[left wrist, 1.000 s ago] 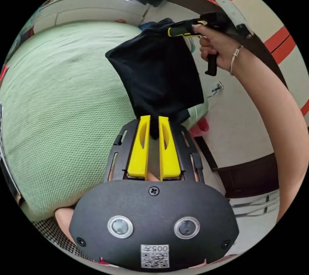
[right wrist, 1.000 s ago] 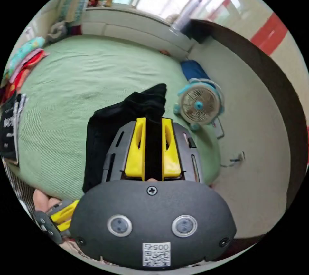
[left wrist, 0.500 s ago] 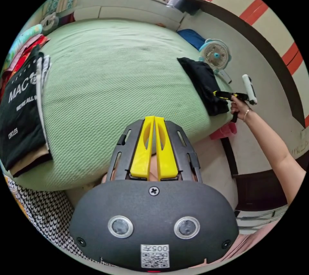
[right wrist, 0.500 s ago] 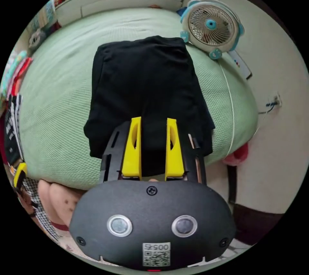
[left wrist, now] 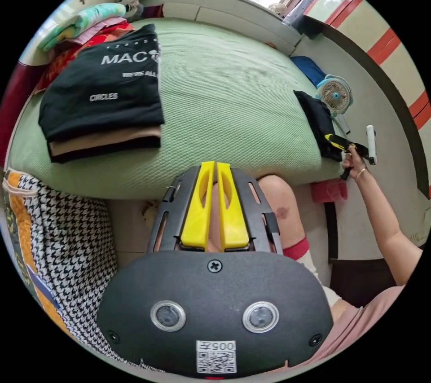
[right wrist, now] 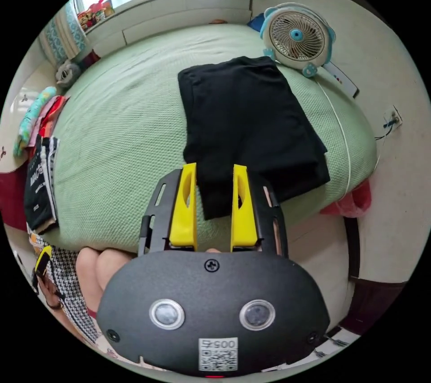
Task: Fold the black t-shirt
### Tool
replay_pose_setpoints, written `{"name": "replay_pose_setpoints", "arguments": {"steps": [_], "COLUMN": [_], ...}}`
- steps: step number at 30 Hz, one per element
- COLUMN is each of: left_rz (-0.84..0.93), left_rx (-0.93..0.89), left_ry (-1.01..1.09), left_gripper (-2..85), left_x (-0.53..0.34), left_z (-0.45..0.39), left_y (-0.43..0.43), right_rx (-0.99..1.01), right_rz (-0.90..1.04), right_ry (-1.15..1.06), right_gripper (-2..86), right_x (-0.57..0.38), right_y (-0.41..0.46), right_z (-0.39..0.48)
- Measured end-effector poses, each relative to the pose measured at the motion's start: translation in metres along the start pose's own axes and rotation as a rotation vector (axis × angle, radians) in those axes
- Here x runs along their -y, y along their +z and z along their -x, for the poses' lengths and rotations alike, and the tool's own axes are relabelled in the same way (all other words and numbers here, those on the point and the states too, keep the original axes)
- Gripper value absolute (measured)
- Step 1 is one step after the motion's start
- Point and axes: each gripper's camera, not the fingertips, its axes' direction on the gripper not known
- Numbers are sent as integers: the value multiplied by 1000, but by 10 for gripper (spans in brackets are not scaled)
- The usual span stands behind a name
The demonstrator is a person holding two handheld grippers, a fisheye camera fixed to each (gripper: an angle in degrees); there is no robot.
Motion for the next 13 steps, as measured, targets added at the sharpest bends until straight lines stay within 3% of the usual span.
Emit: {"name": "replay_pose_setpoints", "arguments": {"steps": [7,13], "left_rz": [-101,-115], "left_rx": [-5,21], "left_ry": [-147,-145], "left_gripper": [63,70], "left_x": [-33,-53], "left_z": [65,89], "left_y": [-49,-69], "right_rx": [160,297], "right_rz": [-44,-45], "right_ry": [-284,-544], "right_gripper": [117,108], "right_x": [-38,-67], "right_y": [-31,-35], "right_z": [103,232]}}
